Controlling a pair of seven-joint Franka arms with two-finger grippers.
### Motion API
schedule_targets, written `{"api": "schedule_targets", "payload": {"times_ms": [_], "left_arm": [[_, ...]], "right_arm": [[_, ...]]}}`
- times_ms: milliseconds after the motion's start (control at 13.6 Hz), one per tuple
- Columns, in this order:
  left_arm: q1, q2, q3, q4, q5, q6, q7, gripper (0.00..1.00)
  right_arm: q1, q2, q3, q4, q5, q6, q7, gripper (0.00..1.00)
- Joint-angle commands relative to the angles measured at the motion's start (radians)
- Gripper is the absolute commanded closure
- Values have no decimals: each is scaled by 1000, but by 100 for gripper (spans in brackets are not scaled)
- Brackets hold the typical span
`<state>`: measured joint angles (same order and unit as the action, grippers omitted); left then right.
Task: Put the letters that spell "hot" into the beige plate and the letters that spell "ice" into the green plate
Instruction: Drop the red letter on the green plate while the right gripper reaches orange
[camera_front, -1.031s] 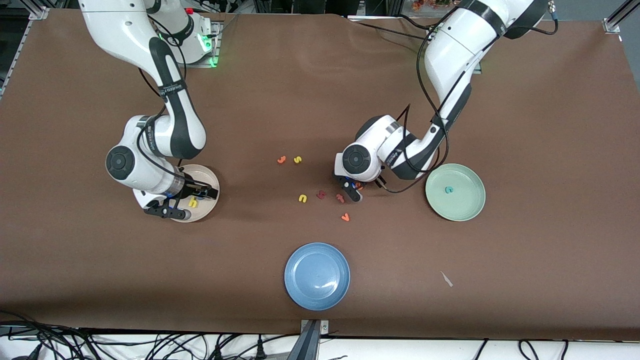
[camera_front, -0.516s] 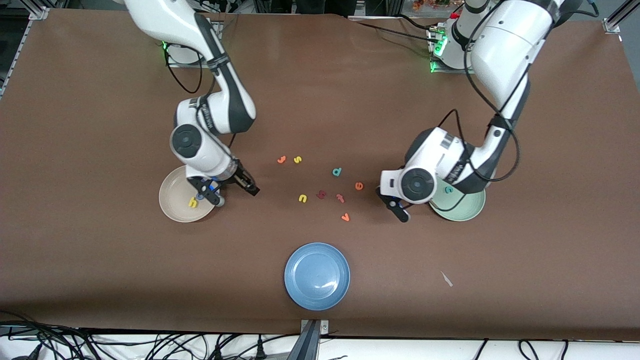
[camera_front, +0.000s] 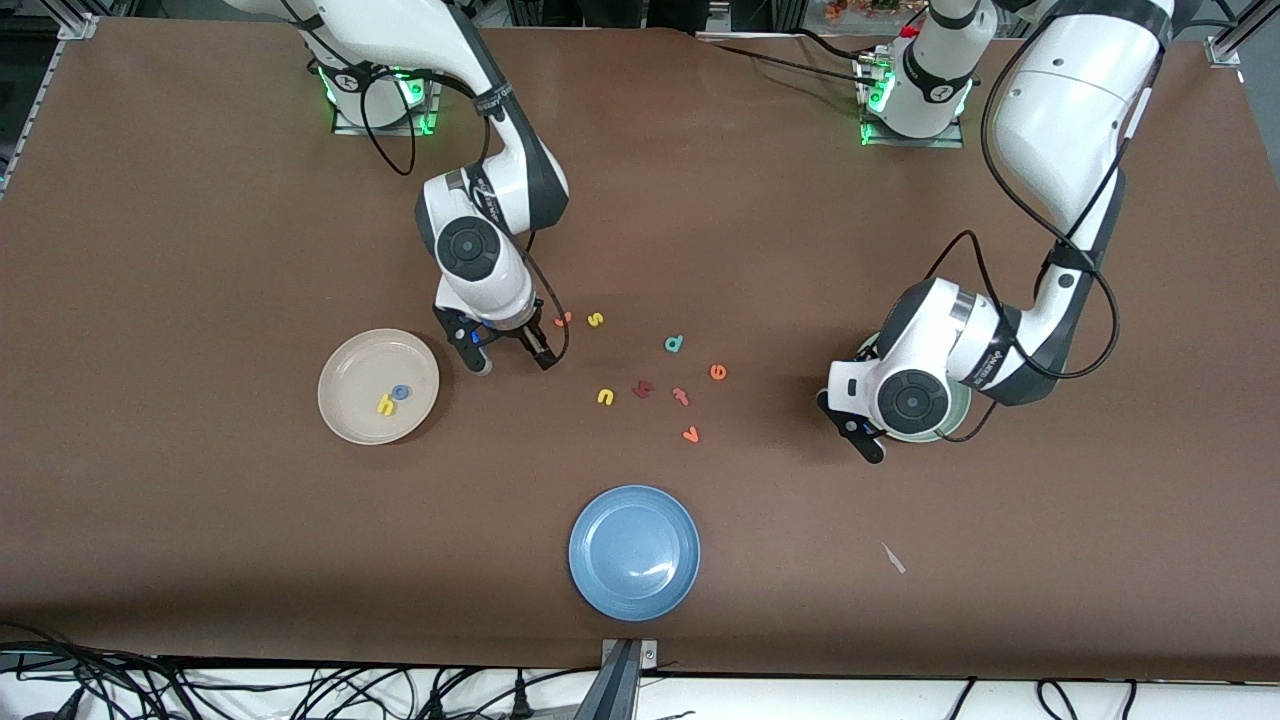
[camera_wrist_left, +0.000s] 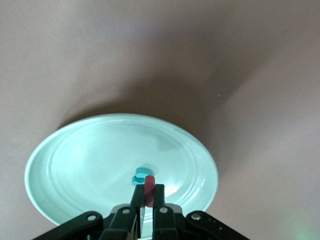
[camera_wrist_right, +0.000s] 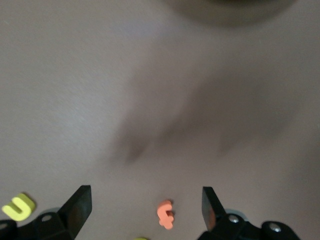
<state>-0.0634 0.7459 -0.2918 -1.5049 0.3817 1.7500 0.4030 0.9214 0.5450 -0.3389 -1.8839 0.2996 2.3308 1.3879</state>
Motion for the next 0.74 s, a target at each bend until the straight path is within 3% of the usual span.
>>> {"api": "schedule_targets", "payload": {"times_ms": [0, 147, 368, 442, 516, 663], "left_arm": [[13, 7, -4, -35, 45, 23, -4, 100], [28, 6, -4, -98, 46, 107, -6, 100], [34, 3, -4, -110, 46, 123, -12, 100], [34, 1, -4, -110, 45, 121, -15, 40], [36, -3, -4, -109, 46, 120, -15, 1], [36, -8, -9, -98, 45, 109, -15, 0]], "right_arm": [[48, 10, -5, -21, -17, 50, 59, 5], [69, 35, -5, -21, -19, 82, 53, 5], [77, 50, -5, -23, -20, 126, 33, 11], [79, 50, -5, -33, -20, 137, 25, 12], [80, 49, -3, -43, -20, 154, 25, 15], [80, 49, 7, -64, -19, 197, 17, 22]]}}
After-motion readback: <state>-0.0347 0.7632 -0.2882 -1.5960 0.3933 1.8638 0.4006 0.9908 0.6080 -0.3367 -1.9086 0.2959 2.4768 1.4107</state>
